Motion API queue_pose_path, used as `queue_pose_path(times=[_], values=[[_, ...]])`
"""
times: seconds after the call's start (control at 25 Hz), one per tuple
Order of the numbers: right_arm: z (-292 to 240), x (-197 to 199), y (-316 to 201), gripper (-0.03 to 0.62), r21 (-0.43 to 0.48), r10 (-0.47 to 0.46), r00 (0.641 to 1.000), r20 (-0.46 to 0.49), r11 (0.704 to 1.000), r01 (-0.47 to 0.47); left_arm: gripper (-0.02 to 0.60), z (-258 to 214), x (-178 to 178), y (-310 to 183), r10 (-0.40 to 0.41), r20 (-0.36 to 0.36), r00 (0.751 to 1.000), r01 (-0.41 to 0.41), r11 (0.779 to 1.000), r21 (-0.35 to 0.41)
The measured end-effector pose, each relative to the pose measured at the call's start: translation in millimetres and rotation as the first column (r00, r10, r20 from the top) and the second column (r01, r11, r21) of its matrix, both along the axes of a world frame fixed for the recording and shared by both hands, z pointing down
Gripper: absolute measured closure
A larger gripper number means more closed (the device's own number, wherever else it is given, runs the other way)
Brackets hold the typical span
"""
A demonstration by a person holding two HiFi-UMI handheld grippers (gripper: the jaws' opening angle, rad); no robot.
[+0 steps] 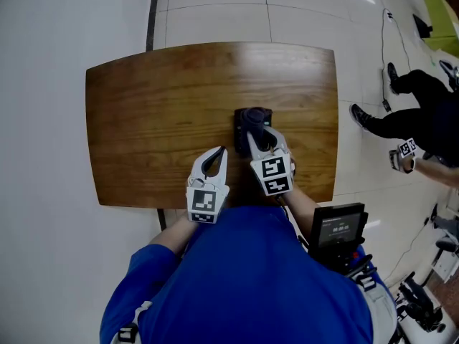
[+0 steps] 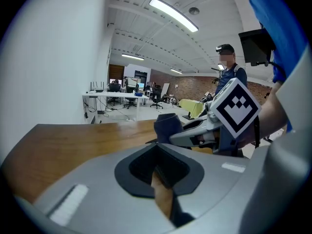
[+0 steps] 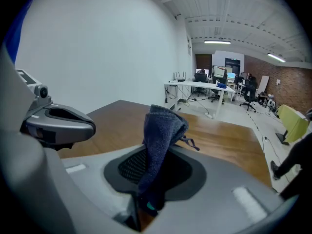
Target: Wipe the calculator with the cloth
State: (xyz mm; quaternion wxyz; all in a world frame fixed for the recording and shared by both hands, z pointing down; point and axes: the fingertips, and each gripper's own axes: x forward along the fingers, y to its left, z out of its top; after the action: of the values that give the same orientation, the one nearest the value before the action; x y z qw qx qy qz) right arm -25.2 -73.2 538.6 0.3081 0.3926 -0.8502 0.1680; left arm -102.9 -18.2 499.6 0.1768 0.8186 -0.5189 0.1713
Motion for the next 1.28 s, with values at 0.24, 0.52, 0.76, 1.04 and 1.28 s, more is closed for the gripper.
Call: queue_pose_path(times=[0.24, 0.52, 0.76, 1.04, 1.28], values=[[19.5, -14.4, -8.4, 0.500, -0.035, -0.034, 0.998, -0.050, 0.999, 0.032, 0.575, 4.6, -8.1, -0.5, -0.010, 0.004, 1.000, 0.010, 1.000, -0.023], [29.6, -8.5, -11.2, 0.500, -0.059, -0.039, 0.993, -0.110, 0.998, 0.032, 0.575, 3.9, -6.8, 2.8, -0.007, 0.013, 1.000, 0.008, 0.999, -0.041], [34.2, 8.2, -14.0, 0.500, -0.061, -0.008, 0.992, -0.126, 0.998, 0.000, 0.575, 12.4, -3.4, 0.2, 0.009, 0.015, 1.000, -0.008, 0.999, -0.046], [46.3, 47.9, -21.8, 0.500, -0.054, 0.068, 0.986, -0.150, 0.996, -0.077, 0.575, 26.9, 7.4, -5.4, 0.036, 0.011, 0.999, -0.036, 0.999, -0.040], [51.6, 67.8, -20.9, 0.500, -0.059, 0.100, 0.981, -0.169, 0.992, -0.111, 0.575, 33.2, 10.6, -3.3, 0.038, 0.007, 0.999, -0.038, 0.999, -0.038]])
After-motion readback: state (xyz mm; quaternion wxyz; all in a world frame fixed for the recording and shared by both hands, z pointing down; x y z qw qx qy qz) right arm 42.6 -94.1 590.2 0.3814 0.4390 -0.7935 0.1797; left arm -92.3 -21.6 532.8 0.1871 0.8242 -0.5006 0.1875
